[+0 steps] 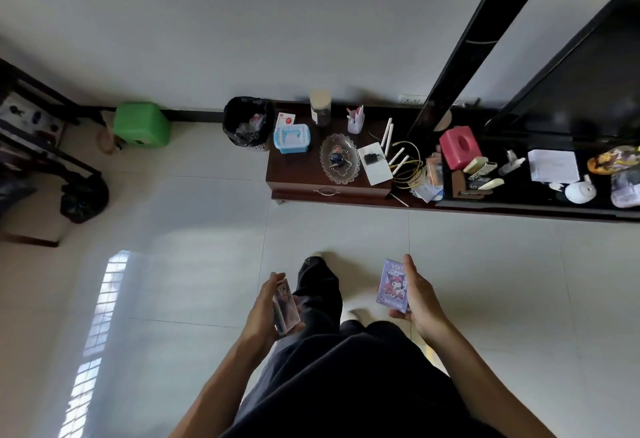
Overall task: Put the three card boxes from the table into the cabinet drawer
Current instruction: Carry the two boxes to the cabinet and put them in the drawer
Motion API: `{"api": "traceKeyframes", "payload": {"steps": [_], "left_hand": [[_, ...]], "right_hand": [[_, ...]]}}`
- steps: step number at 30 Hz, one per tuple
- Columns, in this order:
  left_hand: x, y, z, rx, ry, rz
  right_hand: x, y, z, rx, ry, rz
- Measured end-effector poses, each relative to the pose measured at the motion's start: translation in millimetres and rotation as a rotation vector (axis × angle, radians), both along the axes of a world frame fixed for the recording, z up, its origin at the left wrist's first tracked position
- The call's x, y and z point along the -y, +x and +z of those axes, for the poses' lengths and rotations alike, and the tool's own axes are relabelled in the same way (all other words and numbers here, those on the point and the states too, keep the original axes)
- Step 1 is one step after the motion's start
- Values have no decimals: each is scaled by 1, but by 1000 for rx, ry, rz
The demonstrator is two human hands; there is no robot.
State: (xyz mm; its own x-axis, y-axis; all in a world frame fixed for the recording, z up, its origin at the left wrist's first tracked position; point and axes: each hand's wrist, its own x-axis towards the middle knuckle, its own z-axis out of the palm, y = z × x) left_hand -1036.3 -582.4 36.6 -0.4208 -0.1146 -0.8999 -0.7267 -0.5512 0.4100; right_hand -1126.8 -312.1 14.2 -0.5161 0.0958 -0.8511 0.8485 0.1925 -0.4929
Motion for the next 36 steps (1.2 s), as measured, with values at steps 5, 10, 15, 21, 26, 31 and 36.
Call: {"api": "traceKeyframes", "payload": {"steps": [5, 10, 15, 21, 26, 31, 36], "left_hand": [[31, -77, -2, 30, -1, -42], [46, -150, -6, 71, -16, -148], [44, -202, -11, 69, -32, -182], [34, -235, -44, 63, 14, -102], [49, -267, -100, 110, -49, -22], [66, -291, -170, 40, -100, -86], [80, -307, -284, -73, -207, -190]], "right_hand": [[29, -64, -4, 49, 35, 14], [46, -115, -8, 61, 18, -8], [54, -160, -19, 88, -30, 1], [55, -217, -61, 85, -46, 36], [62, -270, -114, 68, -6, 51], [78, -301, -180, -14, -7, 143], [96, -321, -282, -166, -50, 277]]}}
